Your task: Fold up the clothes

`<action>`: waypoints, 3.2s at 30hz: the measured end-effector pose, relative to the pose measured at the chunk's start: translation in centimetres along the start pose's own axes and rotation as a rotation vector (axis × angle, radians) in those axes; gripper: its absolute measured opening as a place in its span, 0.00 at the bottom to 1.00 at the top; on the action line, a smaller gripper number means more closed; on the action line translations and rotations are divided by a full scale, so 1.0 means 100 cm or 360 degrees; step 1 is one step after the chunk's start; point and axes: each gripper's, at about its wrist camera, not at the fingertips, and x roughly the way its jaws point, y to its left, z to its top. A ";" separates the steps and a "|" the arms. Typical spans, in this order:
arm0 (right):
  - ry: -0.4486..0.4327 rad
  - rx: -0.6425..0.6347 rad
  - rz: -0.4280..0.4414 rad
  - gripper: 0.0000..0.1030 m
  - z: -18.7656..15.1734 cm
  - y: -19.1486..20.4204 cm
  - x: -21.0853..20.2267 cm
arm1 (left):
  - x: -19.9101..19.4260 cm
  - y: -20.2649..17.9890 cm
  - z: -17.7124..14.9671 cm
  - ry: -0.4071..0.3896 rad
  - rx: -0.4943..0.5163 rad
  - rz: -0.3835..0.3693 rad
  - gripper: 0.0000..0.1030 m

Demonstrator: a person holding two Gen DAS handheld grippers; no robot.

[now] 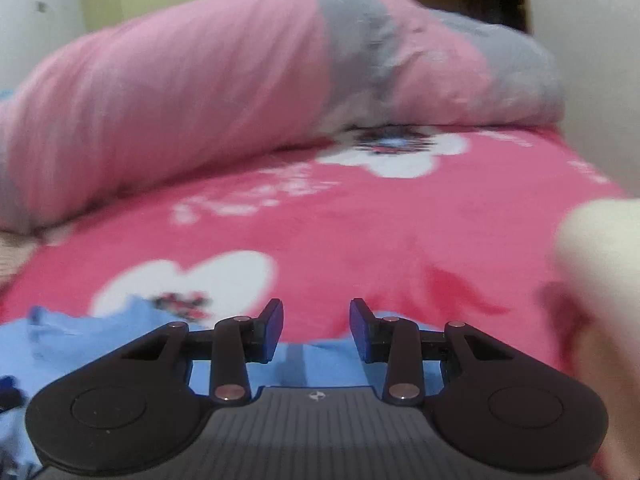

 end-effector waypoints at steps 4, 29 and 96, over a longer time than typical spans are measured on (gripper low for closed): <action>0.0012 0.0168 -0.0104 0.47 -0.011 -0.030 -0.013 | 0.000 0.001 0.000 -0.0004 -0.0003 -0.0004 0.61; -0.0064 0.0729 0.0182 0.04 -0.064 -0.091 -0.017 | 0.029 -0.157 -0.013 0.0095 0.0448 -0.0253 0.36; -0.0109 -0.0954 0.0372 0.11 -0.131 0.093 -0.157 | 0.041 -0.087 -0.021 0.0085 -0.0242 -0.0499 0.33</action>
